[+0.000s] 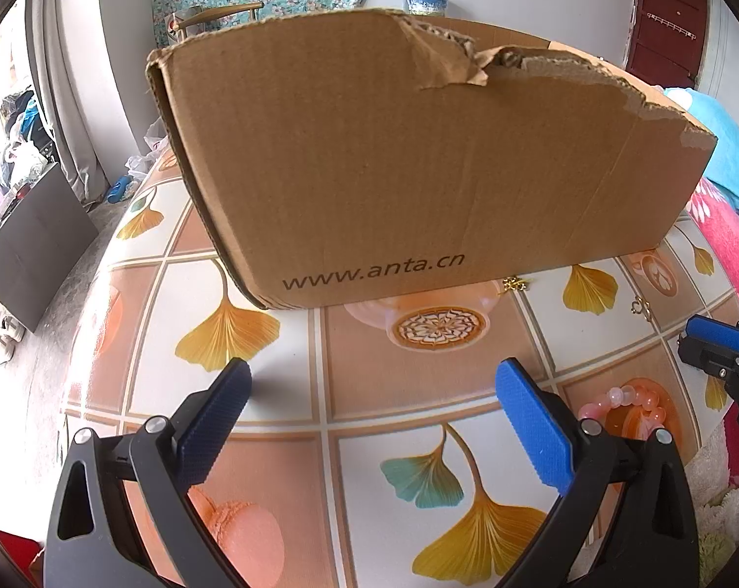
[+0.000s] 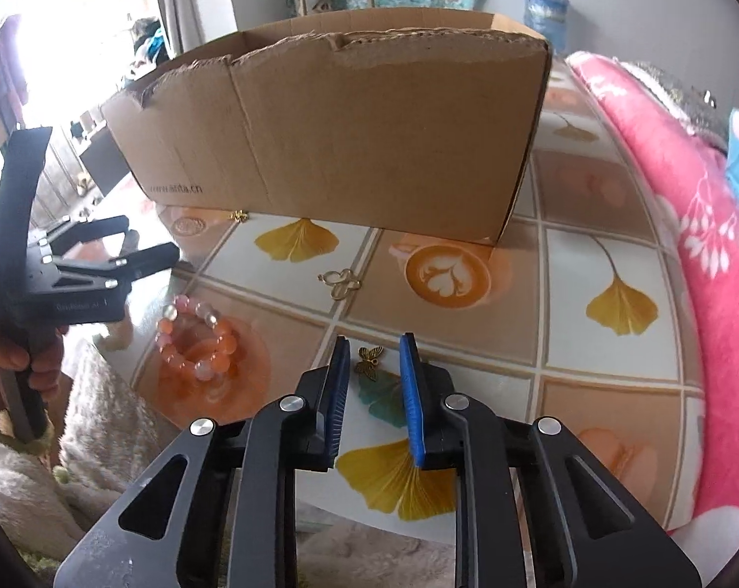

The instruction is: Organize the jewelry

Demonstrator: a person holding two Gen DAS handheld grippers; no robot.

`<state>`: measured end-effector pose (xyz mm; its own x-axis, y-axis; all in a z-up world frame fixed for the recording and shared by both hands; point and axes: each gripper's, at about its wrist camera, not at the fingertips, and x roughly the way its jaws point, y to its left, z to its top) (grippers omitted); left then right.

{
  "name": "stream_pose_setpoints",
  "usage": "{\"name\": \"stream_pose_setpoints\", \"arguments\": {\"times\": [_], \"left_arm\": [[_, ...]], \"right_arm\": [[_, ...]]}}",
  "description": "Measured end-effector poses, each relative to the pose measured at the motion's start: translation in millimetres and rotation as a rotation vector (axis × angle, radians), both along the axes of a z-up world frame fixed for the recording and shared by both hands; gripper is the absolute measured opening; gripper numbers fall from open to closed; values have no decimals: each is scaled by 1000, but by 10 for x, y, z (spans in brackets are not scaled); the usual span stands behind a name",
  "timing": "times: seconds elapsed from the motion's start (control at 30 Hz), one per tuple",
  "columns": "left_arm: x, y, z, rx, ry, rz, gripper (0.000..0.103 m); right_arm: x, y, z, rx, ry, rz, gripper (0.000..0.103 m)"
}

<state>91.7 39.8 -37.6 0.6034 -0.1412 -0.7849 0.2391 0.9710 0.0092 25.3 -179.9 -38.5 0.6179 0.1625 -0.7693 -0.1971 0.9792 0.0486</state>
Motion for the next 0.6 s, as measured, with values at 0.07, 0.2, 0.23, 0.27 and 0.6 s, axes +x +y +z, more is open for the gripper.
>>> {"name": "stream_pose_setpoints", "arguments": {"times": [0.07,0.2,0.23,0.27,0.6], "left_arm": [[1,-2,1,0,0,0,98],[3,-2,-1,1,1,0,98],[3,-2,-1,1,1,0,98],[2,-2,-1,0,1,0,98],[-41,-1,29,22,-21,-9,98]], "right_arm": [[-20,38,-5,-23,-5,6,18],[-23,101,-16,-38,-8,14,11],[-24,106,-20,-39,-8,12,9],[-20,98,-19,-40,-5,10,7],[33,-83,-6,2,0,-5,4]]}}
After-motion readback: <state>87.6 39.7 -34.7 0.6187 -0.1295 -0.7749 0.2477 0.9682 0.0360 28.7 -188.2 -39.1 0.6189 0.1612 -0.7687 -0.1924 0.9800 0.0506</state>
